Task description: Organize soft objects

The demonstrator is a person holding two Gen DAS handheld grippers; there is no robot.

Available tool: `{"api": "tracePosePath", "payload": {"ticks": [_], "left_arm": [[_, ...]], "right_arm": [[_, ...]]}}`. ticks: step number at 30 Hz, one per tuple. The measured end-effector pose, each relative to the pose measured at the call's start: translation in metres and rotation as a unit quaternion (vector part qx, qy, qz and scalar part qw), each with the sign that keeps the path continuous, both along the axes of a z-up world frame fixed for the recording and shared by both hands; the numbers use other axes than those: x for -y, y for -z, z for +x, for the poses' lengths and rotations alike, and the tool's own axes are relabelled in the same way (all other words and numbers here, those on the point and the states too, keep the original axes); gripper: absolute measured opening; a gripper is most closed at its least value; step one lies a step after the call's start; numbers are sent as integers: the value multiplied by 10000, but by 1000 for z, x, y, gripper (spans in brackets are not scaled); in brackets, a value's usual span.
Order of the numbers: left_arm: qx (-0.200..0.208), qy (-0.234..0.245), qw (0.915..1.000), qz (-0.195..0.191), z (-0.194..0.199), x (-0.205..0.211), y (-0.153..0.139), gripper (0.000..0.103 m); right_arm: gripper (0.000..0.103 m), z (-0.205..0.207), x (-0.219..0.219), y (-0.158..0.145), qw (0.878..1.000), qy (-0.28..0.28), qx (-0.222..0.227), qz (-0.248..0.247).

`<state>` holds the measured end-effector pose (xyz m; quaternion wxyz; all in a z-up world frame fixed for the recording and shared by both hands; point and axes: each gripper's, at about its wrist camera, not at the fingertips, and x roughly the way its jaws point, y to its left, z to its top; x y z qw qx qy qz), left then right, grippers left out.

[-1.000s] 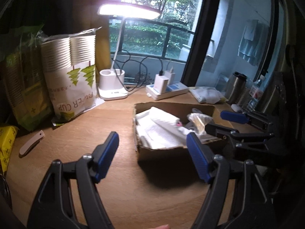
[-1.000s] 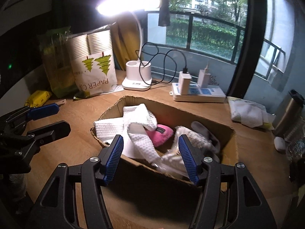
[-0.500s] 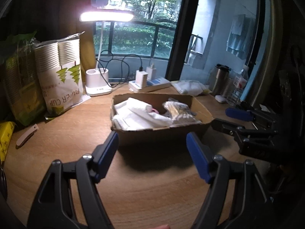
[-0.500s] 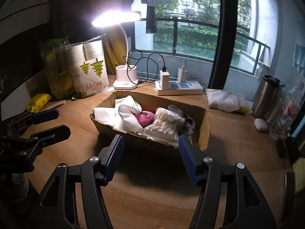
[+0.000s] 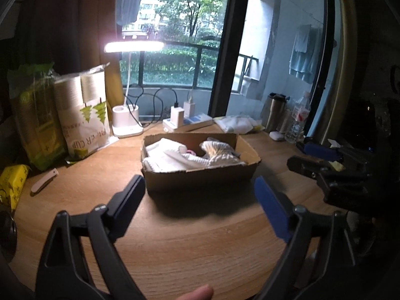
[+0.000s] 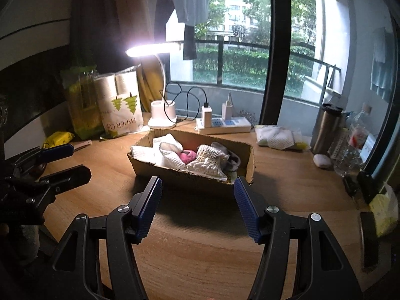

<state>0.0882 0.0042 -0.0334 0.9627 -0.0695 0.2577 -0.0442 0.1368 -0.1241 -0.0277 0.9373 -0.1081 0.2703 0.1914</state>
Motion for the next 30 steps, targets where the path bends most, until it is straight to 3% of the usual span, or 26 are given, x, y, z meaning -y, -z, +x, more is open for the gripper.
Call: {"api": "tracePosePath", "payload": {"ticks": [4, 6, 8, 22, 30], "left_arm": [[183, -21, 9998, 60, -9, 2, -15, 95], [289, -53, 9995, 90, -12, 2, -23, 97], [411, -99, 9990, 143, -15, 2, -32, 100], [1222, -372, 9911, 367, -31, -4, -99, 102], [1374, -401, 9890, 365, -35, -11, -127, 102]], "right_arm": [[69, -11, 1, -15, 9998, 21, 176, -6], [81, -14, 3, -22, 9997, 33, 252, 31], [87, -18, 3, -31, 9993, 57, 370, 77], [89, -37, 9, -87, 9935, 276, 1039, 368], [89, -46, 8, -113, 9889, 301, 1396, 418]]}}
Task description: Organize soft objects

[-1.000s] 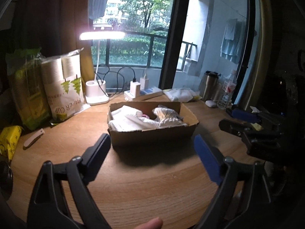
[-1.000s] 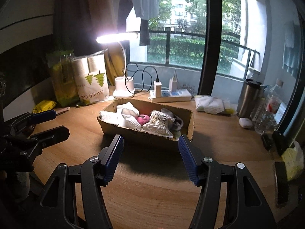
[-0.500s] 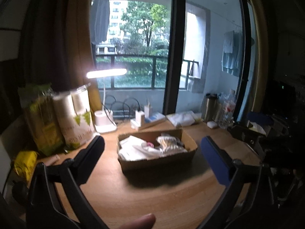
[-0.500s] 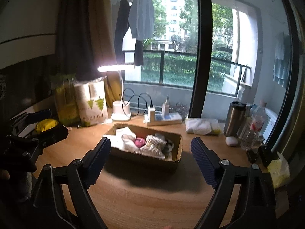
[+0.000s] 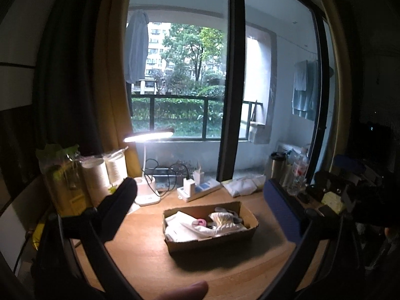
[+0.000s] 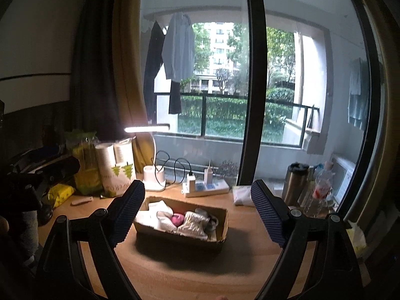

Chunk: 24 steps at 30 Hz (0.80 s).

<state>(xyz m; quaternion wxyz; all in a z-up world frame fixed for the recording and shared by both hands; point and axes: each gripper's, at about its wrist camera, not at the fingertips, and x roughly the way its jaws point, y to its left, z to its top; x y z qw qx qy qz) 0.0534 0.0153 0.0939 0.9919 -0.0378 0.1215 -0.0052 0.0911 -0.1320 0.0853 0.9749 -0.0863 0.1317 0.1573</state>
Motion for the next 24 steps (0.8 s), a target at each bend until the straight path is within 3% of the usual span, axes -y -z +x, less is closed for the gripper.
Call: {"api": "tracePosePath", "payload": {"ticks": [7, 24], "left_arm": [[79, -43, 9999, 146, -4, 3, -3, 102], [116, -82, 9999, 24, -9, 3, 2, 102]], "right_arm": [[89, 1, 0, -2, 10000, 50, 50, -9], [89, 1, 1, -1, 10000, 91, 7, 30]]}}
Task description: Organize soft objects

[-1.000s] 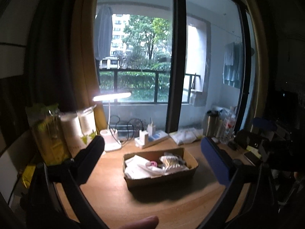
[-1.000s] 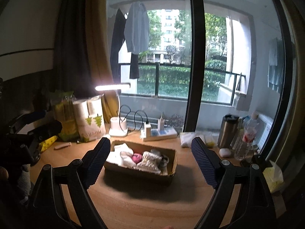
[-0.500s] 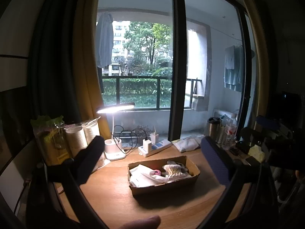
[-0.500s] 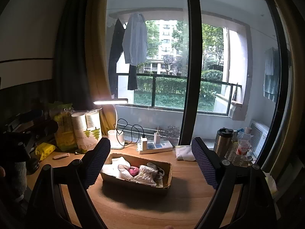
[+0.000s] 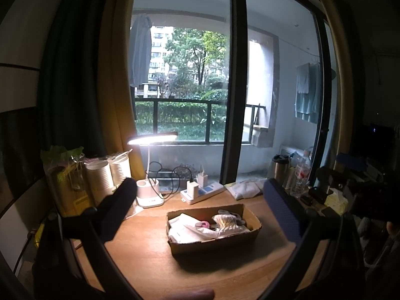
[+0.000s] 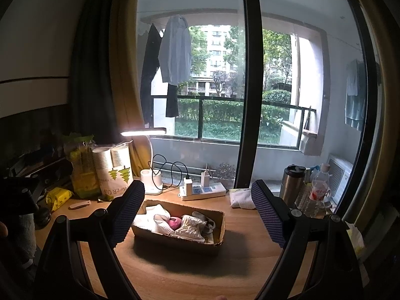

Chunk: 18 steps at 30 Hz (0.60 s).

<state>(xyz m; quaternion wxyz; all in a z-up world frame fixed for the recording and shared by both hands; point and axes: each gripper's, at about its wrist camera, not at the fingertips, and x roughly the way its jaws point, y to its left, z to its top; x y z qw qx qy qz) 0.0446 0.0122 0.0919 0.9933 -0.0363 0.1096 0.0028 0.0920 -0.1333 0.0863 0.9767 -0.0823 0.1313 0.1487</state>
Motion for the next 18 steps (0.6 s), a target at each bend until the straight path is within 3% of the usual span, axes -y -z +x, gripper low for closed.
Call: {"api": "tracePosePath", "payload": {"ticks": [18], "left_arm": [[-36, 77, 10000, 40, 2, 6, 3, 102]], "right_arm": [[89, 3, 1, 4, 10000, 15, -78, -7]]}}
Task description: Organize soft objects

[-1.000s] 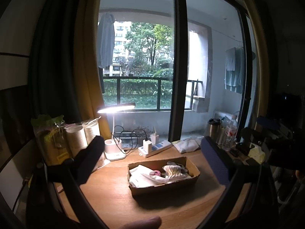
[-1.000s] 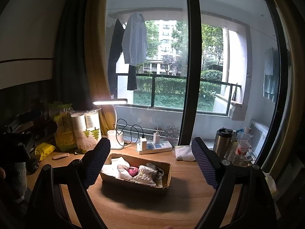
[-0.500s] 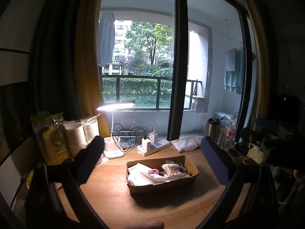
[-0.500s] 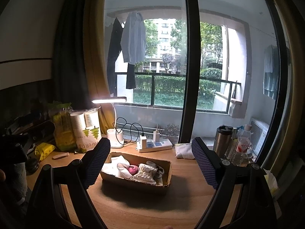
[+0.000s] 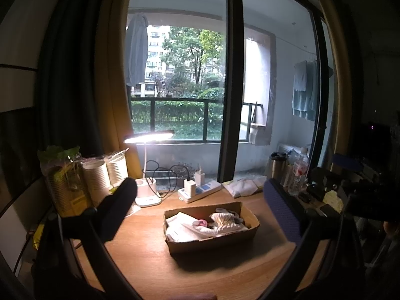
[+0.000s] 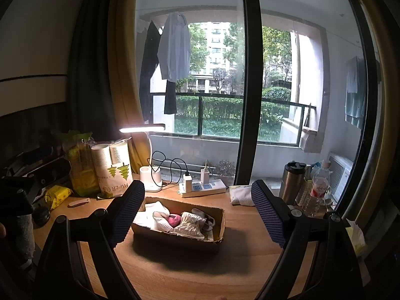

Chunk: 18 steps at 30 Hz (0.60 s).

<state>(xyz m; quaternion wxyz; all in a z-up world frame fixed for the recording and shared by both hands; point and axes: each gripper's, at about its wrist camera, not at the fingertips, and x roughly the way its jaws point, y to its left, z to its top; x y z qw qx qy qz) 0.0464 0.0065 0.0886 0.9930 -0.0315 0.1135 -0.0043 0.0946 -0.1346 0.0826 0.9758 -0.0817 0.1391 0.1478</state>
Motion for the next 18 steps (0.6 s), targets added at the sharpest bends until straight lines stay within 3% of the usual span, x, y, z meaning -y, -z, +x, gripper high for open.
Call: {"api": "tracePosePath", "payload": {"ticks": [18], "left_arm": [[-12, 29, 10000, 5, 2, 2, 1, 102]], "right_arm": [[89, 1, 0, 5, 10000, -5, -49, -33]]}}
